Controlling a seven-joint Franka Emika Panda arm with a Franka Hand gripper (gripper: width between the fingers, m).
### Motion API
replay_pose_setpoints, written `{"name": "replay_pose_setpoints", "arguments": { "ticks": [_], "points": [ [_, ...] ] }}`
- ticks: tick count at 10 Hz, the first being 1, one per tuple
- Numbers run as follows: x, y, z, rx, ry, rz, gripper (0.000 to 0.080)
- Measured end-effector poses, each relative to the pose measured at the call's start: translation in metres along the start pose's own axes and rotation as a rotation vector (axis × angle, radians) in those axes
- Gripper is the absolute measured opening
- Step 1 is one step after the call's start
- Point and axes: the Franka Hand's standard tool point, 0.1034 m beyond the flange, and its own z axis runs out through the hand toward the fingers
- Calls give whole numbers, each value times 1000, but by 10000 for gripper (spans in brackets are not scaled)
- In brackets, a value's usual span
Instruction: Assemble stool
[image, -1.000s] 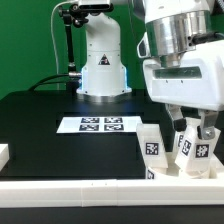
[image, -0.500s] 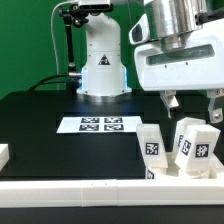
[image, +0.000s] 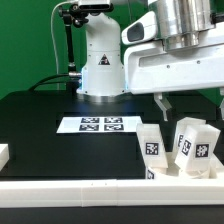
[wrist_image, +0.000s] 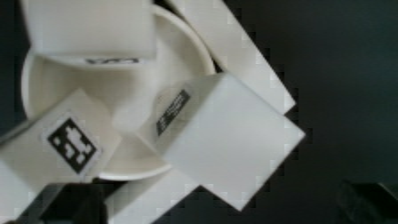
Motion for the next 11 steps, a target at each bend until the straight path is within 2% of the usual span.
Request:
{"name": "replay_pose_setpoints", "arguments": {
  "ticks": [5,6,7,10,11],
  "points": [
    [2,2,0,0,7,-303,649],
    [1,1,0,-8,9,-408,649],
    [0,-1,1,-36,16,-530,649],
    [0,-8,-3,-70,22,-842,649],
    [0,-8,-3,-72,19,-918,649]
  ]
}}
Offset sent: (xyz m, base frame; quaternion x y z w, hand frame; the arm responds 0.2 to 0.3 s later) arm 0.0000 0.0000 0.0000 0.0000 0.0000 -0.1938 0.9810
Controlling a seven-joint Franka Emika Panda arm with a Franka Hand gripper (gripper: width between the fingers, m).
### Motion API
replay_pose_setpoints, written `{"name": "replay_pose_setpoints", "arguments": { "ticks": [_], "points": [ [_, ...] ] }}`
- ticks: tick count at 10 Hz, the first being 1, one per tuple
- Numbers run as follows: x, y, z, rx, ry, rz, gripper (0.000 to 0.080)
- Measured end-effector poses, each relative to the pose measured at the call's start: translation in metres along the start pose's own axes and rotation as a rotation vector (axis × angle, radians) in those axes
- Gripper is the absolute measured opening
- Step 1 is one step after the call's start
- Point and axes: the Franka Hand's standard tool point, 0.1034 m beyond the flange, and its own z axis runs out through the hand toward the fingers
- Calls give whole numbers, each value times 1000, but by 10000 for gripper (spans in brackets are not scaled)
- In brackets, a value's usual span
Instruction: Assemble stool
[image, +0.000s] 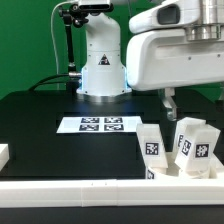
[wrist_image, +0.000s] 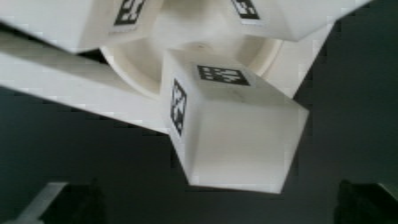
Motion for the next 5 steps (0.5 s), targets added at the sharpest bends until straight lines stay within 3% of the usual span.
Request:
{"name": "replay_pose_setpoints", "arguments": {
  "ticks": [3,5],
  "points": [
    [-1,2,1,-2,-2,-183,649],
    [-2,-1,4,-32,0,-370,649]
  ]
}}
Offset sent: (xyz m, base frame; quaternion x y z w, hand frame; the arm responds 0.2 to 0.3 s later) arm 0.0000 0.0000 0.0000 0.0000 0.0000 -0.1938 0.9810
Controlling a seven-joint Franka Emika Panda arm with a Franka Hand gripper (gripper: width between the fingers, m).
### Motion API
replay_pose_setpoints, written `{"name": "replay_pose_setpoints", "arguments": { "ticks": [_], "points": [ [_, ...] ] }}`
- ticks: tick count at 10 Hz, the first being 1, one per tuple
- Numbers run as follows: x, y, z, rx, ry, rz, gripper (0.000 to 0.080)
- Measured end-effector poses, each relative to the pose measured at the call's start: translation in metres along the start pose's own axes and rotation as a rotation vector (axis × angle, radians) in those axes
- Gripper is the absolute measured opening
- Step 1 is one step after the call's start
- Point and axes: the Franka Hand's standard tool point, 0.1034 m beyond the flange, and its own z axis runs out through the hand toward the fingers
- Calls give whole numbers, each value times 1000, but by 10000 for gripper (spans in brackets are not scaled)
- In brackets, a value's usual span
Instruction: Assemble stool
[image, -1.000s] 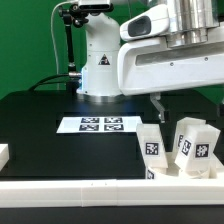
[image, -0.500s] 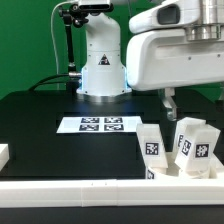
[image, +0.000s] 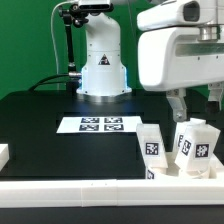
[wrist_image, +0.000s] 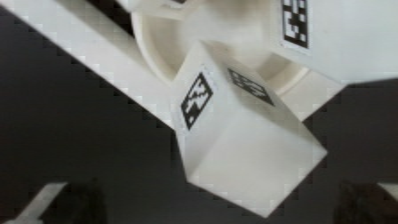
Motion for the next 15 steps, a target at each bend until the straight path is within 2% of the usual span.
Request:
{"name": "replay_pose_setpoints", "arguments": {
  "ticks": [2,4,7,8,11,15],
  "points": [
    [0,0,1,-21,-18,-221,649],
    [-4,3,0,-12,-55,-427,649],
    [-7,6,0,-13,-63,-593,649],
    [-6,5,2,-22,-83,-721,649],
    [-2,1,13,-24,-136,-1059,649],
    [0,-4,24,-3,-154,-1074,649]
  ]
}}
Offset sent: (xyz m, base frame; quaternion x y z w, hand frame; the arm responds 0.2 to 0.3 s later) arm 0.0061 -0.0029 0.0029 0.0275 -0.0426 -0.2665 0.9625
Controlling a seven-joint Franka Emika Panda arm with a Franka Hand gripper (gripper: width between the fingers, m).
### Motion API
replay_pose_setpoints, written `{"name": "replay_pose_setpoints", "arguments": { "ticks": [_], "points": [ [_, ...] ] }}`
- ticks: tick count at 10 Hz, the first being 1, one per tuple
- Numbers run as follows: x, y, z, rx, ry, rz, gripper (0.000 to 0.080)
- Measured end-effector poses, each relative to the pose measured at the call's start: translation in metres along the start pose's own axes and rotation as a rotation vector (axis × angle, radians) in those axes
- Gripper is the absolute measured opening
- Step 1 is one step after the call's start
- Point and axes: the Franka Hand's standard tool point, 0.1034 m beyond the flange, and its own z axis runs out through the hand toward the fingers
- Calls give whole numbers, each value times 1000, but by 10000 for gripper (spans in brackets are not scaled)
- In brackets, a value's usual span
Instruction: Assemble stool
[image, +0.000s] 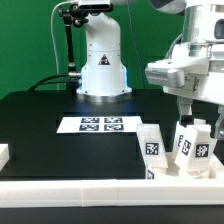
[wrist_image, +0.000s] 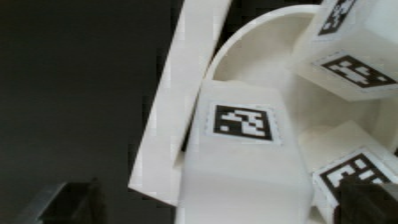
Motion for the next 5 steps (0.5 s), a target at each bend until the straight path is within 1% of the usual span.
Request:
{"name": "replay_pose_setpoints", "arguments": {
  "ticks": [1,2,3,4,5],
  "points": [
    [-1,-1,1,2,0,1,649],
    [-2,-1,2,3,0,3,524],
    [-2,-1,2,3,0,4,376],
    [-3,-3,3,9,-1,4,376],
    [-3,-3,3,9,-1,4,340]
  ]
}}
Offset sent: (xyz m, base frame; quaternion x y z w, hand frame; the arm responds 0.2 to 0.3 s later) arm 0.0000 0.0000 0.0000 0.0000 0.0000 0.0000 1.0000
